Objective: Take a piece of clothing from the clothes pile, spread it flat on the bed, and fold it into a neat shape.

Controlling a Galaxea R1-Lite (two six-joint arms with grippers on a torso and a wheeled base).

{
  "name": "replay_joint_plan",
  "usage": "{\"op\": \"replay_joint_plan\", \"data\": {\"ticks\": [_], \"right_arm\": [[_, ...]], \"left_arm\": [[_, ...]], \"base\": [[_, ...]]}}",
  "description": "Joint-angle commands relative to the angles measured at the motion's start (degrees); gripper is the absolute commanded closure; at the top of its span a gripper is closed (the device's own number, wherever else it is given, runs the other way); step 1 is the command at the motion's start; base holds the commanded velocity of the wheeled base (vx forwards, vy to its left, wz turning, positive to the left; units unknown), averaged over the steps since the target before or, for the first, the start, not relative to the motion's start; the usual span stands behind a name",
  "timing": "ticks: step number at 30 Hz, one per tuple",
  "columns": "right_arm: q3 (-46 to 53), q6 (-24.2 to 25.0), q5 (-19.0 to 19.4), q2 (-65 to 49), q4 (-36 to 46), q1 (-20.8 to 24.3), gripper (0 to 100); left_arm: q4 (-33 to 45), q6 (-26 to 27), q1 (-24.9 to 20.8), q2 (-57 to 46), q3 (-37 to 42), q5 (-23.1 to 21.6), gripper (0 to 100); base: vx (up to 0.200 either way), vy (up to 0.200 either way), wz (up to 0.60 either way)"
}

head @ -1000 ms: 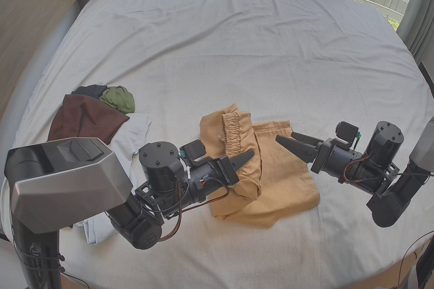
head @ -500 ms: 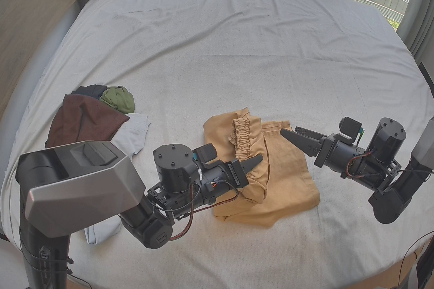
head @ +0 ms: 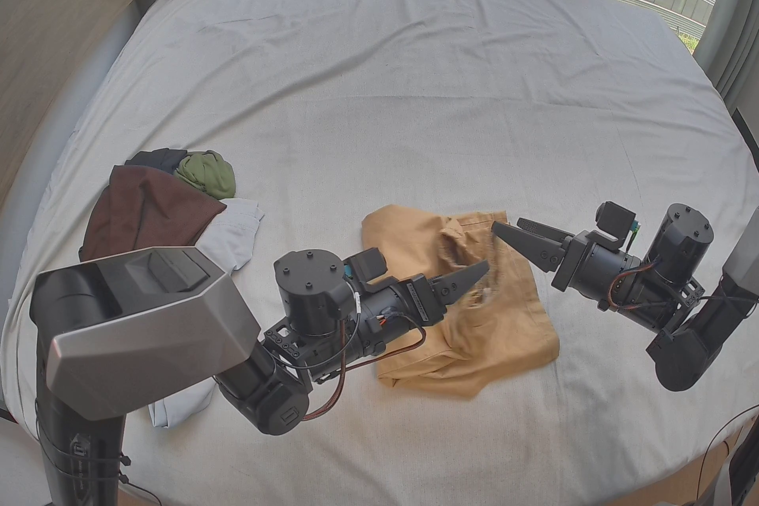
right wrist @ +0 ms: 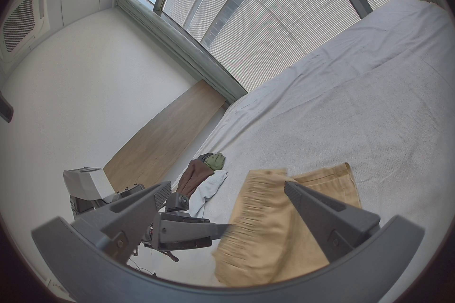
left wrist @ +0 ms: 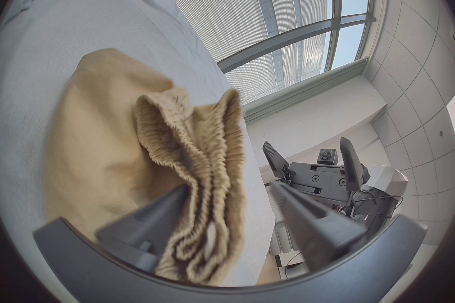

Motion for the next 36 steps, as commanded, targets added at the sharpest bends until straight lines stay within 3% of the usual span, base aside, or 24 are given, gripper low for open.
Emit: {"op": "replay_joint_plan", "data": {"ticks": [1,12,20,24,25,31,36], "right_arm": [[0.07,-0.06,0.04,-0.05,-0.03,0.02,0],[1.3,-0.5,-0.23,0.65,-0.03,-0.95,0],[3.76,-1.29,-0.14,5.22,0.14,-4.2,0],[4.29,-2.35,-0.14,6.28,0.14,-4.73,0],[5.43,-6.83,-0.14,9.44,0.05,-5.96,0],[7.54,-9.38,-0.05,11.55,0.14,-5.87,0],[8.69,-9.55,-0.05,11.55,0.67,-6.04,0]], "left_arm": [[-0.25,-0.07,-0.69,-0.22,-0.1,0.03,0],[-4.91,0.28,0.28,-0.92,4.99,1.61,0],[-7.28,1.42,5.9,-7.43,16.6,1.43,0],[-7.28,1.86,7.13,-8.92,18.62,1.35,0],[-7.28,2.57,9.68,-12.08,22.05,1.08,0],[-7.28,2.74,13.46,-15.69,25.3,0.2,0],[-7.28,6.52,15.75,-15.51,26.88,0.12,0]], "base": [[0.0,0.0,0.0],[0.0,0.0,0.0],[0.0,0.0,0.0],[0.0,0.0,0.0],[0.0,0.0,0.0],[0.0,0.0,0.0],[0.0,0.0,0.0]]}}
